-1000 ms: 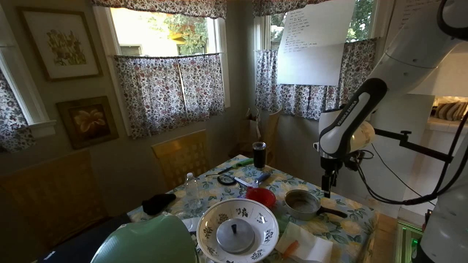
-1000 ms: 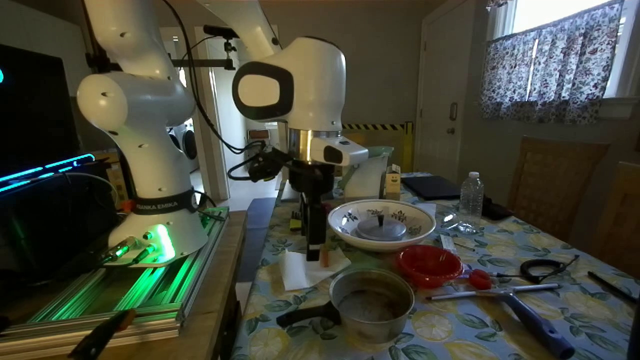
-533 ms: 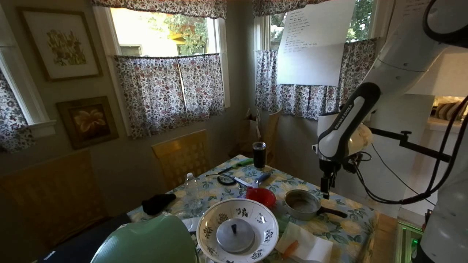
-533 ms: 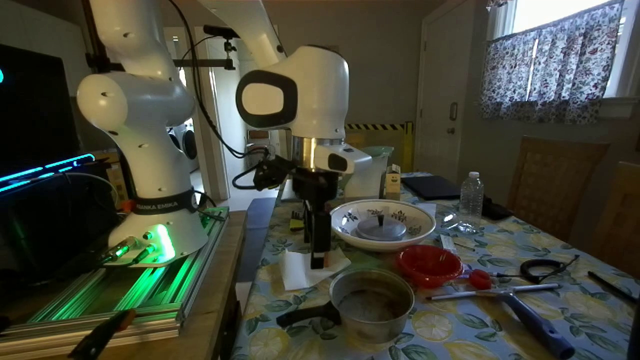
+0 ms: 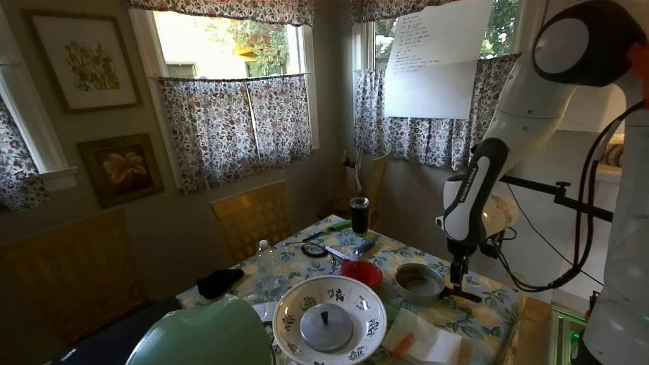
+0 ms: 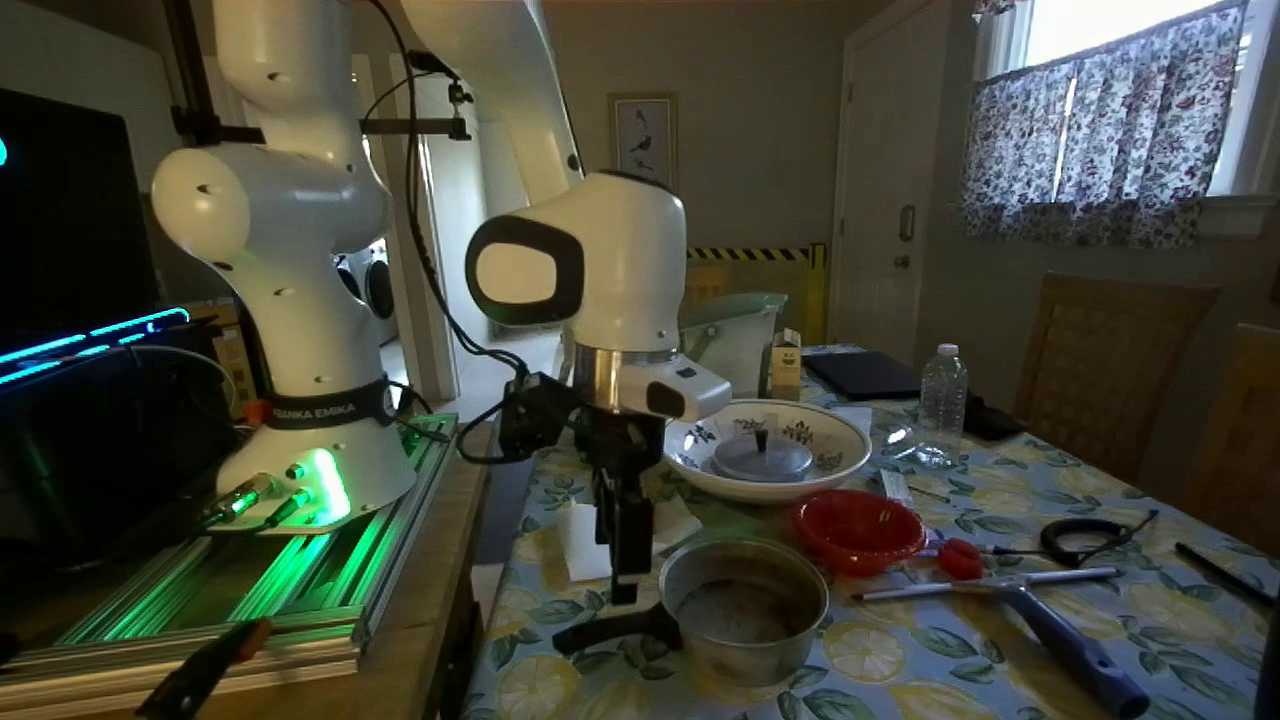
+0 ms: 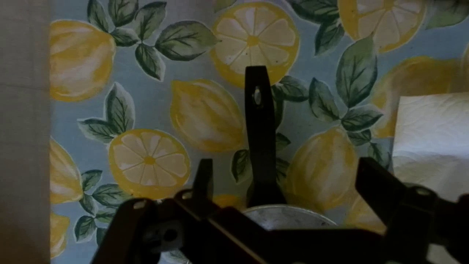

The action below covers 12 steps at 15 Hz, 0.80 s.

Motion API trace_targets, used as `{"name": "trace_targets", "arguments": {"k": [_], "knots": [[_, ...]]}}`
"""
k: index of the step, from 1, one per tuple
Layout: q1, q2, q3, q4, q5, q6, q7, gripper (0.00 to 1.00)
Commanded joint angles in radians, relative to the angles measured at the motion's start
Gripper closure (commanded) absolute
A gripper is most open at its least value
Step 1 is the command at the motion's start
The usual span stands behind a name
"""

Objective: Pick up the pot from the table and pour it's contents in the bowl

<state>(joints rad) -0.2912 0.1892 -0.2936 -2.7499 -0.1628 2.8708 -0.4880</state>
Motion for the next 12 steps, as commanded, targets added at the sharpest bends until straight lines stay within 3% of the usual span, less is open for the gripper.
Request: {"name": "trace_targets", "arguments": {"k": [1,6,12], "knots": [[-0.052,0.07,0.034,0.016,-0.01,0.05,-0.061,0.0],[-0.076,0.16,0.037,0.041,-0.026,0.12,-0.055,0.0],[-0.143,0.24,0.102,0.065,-0.021,0.211,-0.042,0.0]]}}
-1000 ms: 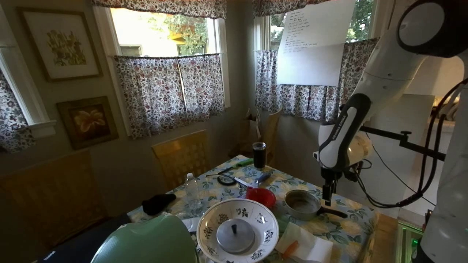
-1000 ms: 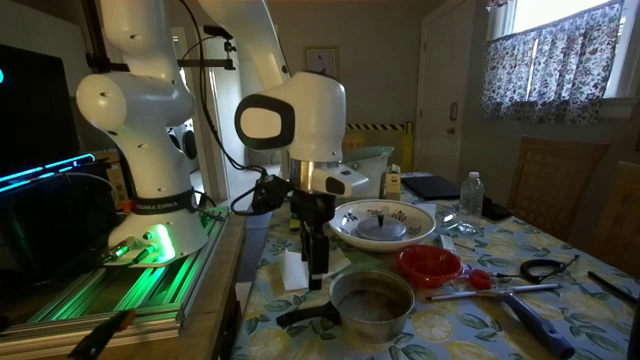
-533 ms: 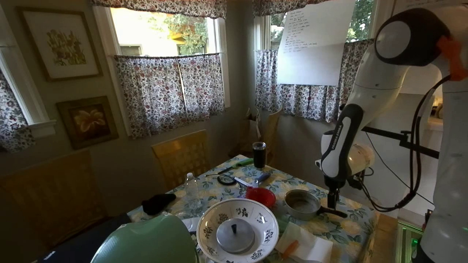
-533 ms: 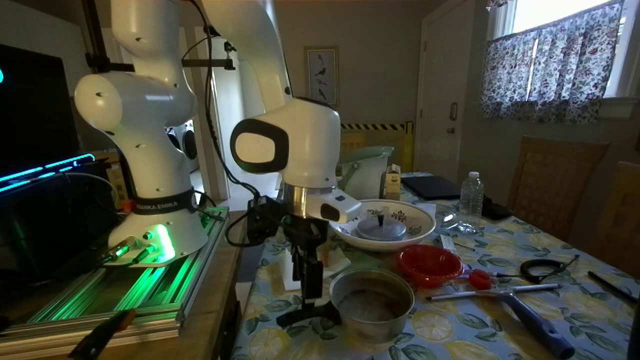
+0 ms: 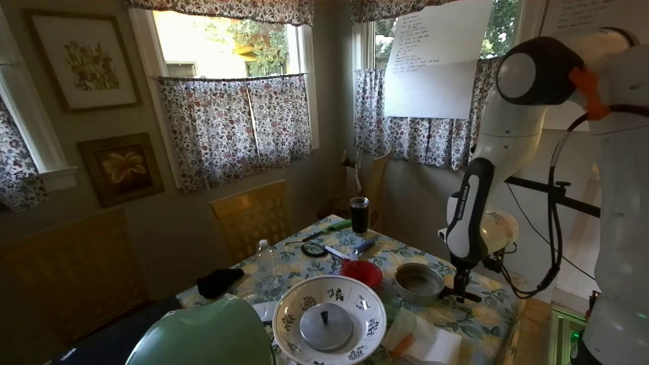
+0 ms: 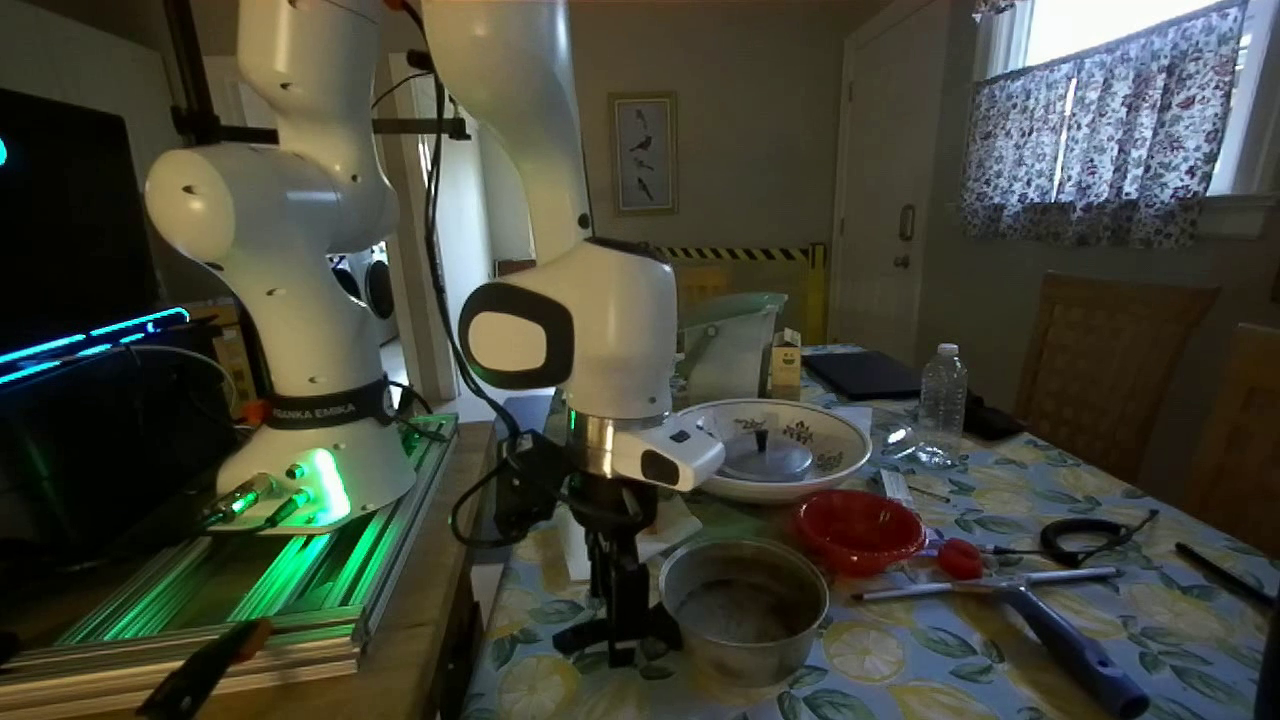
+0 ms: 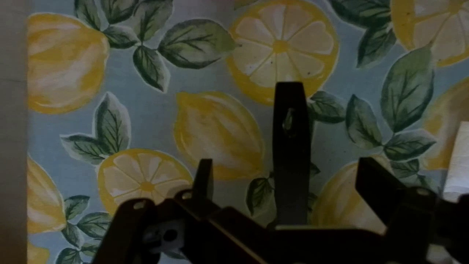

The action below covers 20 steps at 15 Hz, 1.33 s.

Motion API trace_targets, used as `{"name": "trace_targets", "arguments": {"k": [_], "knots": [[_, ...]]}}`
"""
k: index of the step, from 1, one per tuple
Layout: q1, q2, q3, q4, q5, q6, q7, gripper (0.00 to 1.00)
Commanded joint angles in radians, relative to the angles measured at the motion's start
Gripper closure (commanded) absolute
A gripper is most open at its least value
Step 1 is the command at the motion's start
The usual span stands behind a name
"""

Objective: Pick up the pot from the table and pour it's contents in the bowl

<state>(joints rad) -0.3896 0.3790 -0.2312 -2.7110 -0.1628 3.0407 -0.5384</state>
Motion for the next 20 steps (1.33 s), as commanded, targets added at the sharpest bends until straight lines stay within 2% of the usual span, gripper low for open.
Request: {"name": "trace_targets", "arguments": {"k": [1,3,13,15,17,18,20], "knots": [[-0.064,0.057,0.059,0.03,-0.019,0.048,0.005,0.0],[-0.081,0.069,0.078,0.034,-0.023,0.061,0.009,0.26],[-0.108,0.052,0.102,0.024,-0.03,0.078,0.018,0.98],[-0.102,0.037,0.099,0.015,-0.032,0.077,0.021,0.94],[-0.065,0.014,0.07,0.005,-0.033,0.062,0.038,0.94],[-0.033,-0.004,0.043,-0.005,-0.035,0.057,0.053,0.94],[0.092,-0.051,-0.065,-0.027,-0.046,0.046,0.107,0.94]]}}
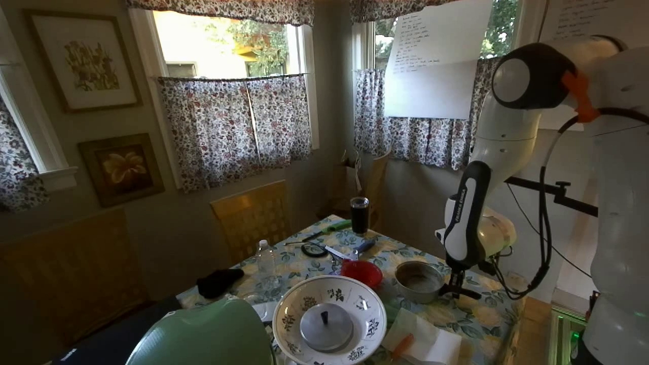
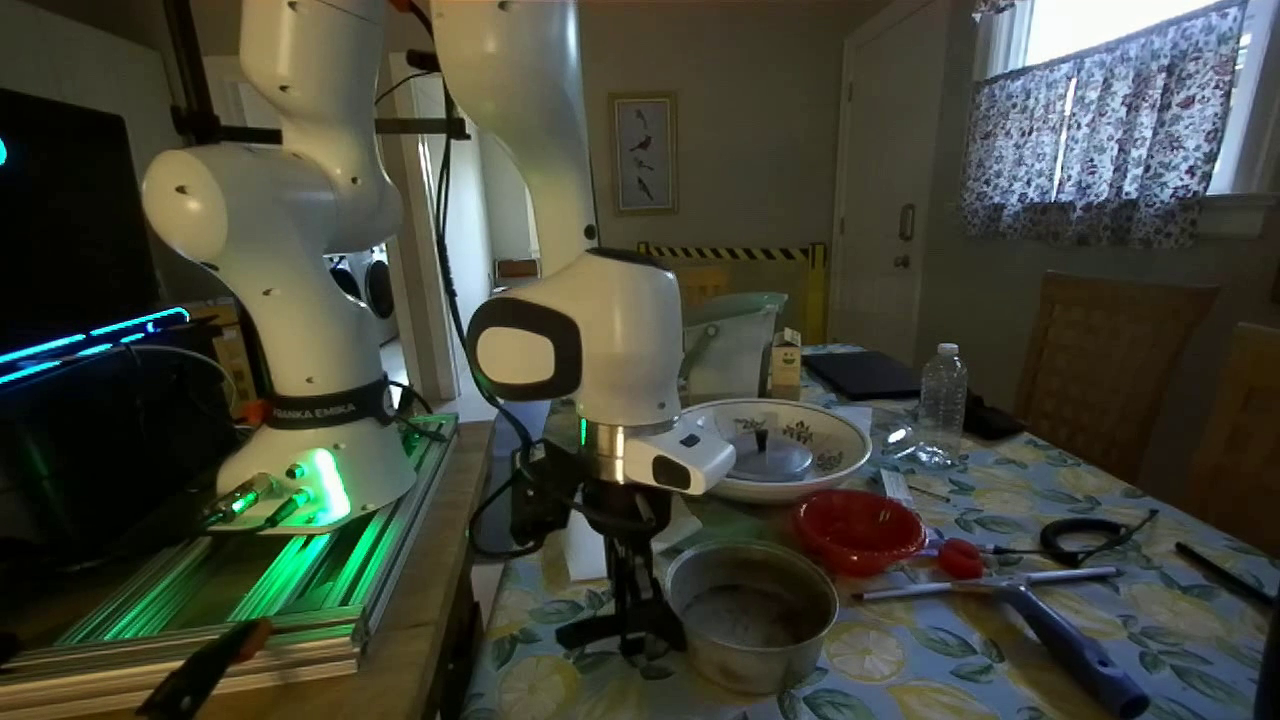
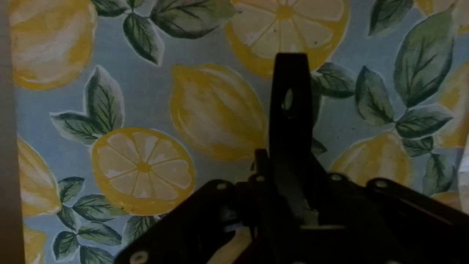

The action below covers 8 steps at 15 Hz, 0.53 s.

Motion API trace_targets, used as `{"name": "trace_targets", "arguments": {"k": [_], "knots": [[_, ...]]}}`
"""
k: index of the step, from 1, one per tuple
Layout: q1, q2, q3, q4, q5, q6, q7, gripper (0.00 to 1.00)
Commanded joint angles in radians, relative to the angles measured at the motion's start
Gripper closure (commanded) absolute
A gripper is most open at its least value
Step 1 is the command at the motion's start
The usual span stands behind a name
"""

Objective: Pick up the pot from the table and pour it's contents in the bowl

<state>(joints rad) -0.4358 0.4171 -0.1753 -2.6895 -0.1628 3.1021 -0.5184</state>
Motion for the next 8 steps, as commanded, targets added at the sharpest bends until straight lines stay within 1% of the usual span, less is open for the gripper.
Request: {"name": "trace_targets", "arguments": {"k": [1,2,3,6,8], "knots": [[0.196,-0.109,-0.169,-0.059,-0.055,-0.014,0.107,0.94],[0.29,-0.122,-0.255,-0.063,-0.072,-0.01,0.141,0.94],[0.364,-0.124,-0.322,-0.058,-0.091,-0.008,0.168,0.94],[0.611,-0.106,-0.558,-0.027,-0.239,-0.004,0.327,0.94],[0.778,-0.071,-0.695,-0.004,-0.327,0.013,0.443,0.94]]}}
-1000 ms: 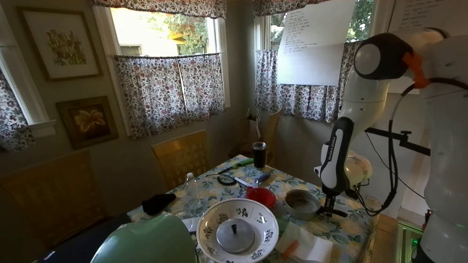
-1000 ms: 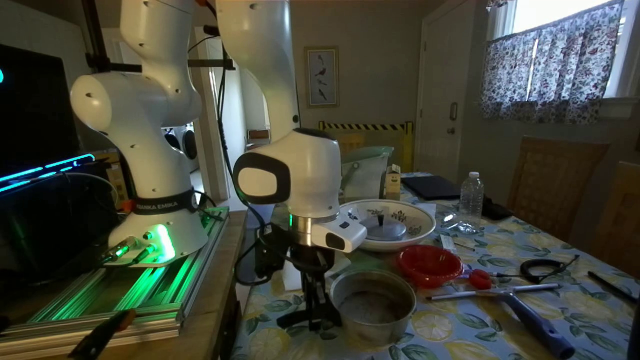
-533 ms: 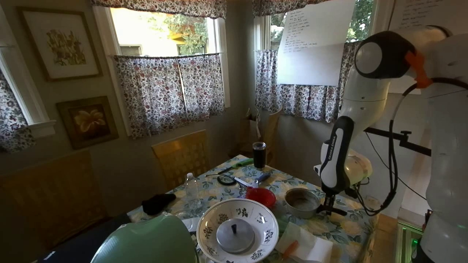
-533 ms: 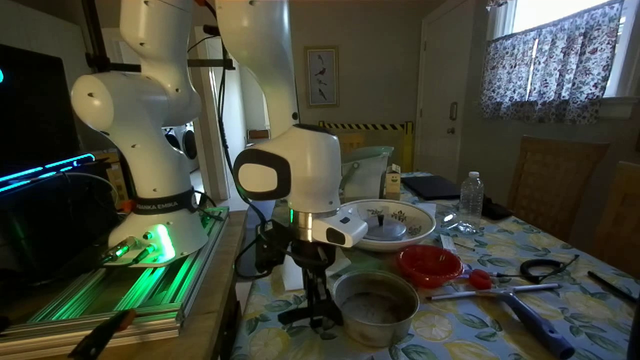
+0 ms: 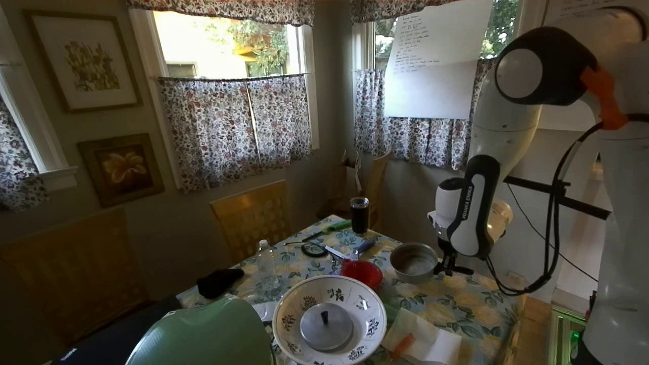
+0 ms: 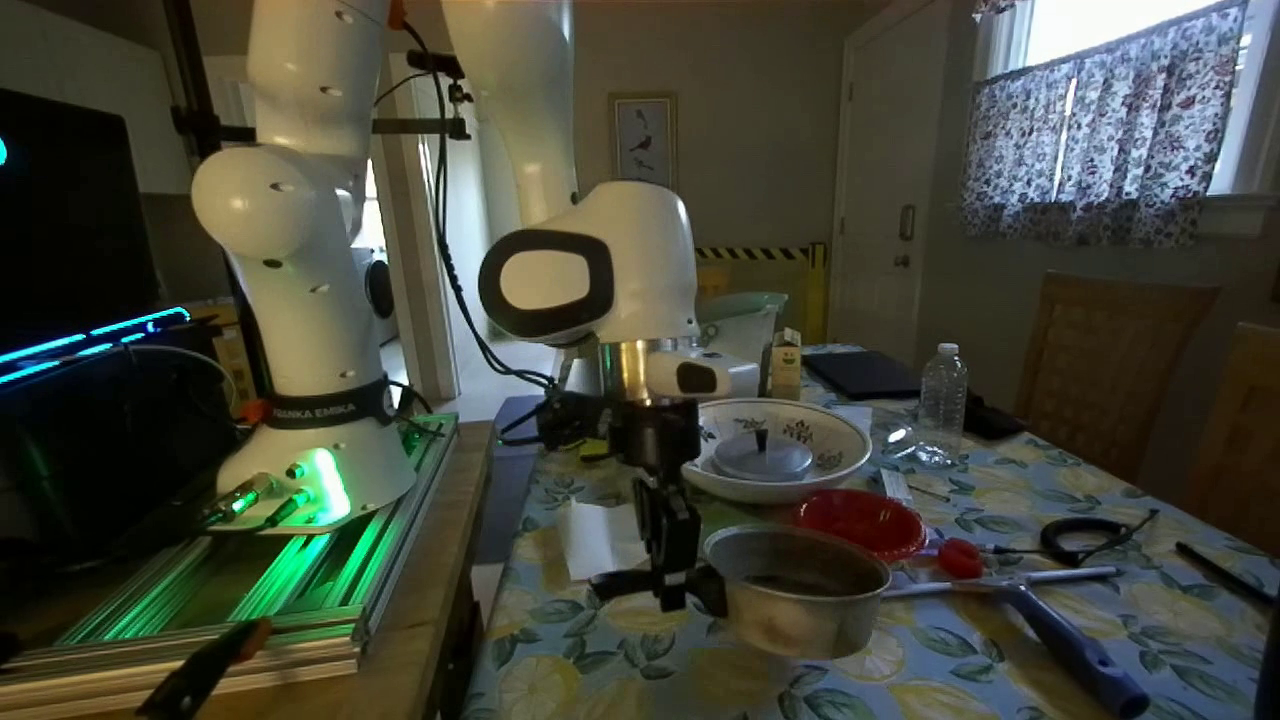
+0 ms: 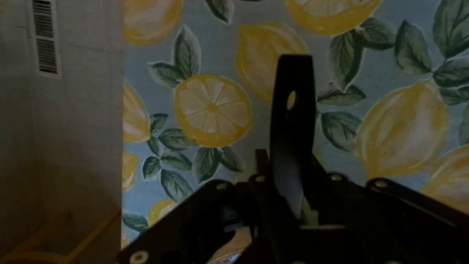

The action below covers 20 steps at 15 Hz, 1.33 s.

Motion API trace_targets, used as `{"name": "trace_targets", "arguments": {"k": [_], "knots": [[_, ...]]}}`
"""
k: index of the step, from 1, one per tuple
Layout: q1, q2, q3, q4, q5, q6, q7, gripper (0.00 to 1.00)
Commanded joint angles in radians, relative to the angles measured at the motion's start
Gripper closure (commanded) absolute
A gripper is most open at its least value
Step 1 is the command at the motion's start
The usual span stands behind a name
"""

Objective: Pick up the pot from the table and pour it's contents in the bowl

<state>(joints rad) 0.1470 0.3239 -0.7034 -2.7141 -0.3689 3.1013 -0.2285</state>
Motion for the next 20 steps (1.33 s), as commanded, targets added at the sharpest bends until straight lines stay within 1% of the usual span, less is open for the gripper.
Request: {"name": "trace_targets", "arguments": {"k": [1,4,7,9,11,13,15,16,17,18,19,20], "knots": [[0.278,0.035,-0.235,0.031,-0.172,0.018,0.213,0.94],[0.52,0.064,-0.41,0.049,-0.291,0.008,0.366,0.94],[0.764,0.092,-0.565,0.048,-0.367,0.002,0.49,0.94],[0.926,0.122,-0.658,0.037,-0.386,-0.008,0.548,0.94],[1.087,0.169,-0.741,0.022,-0.376,-0.017,0.592,0.94],[1.246,0.244,-0.816,0.004,-0.355,-0.025,0.637,0.94],[1.402,0.304,-0.885,-0.021,-0.334,-0.057,0.676,0.94],[1.478,0.362,-0.9,-0.045,-0.208,-0.058,0.607,0.94],[1.536,0.41,-0.914,-0.057,-0.16,-0.071,0.61,0.94],[1.582,0.443,-0.913,-0.068,-0.097,-0.091,0.586,0.94],[1.598,0.431,-0.911,-0.038,-0.191,-0.154,0.689,0.94],[1.63,0.448,-0.906,-0.041,-0.177,-0.183,0.691,0.94]]}}
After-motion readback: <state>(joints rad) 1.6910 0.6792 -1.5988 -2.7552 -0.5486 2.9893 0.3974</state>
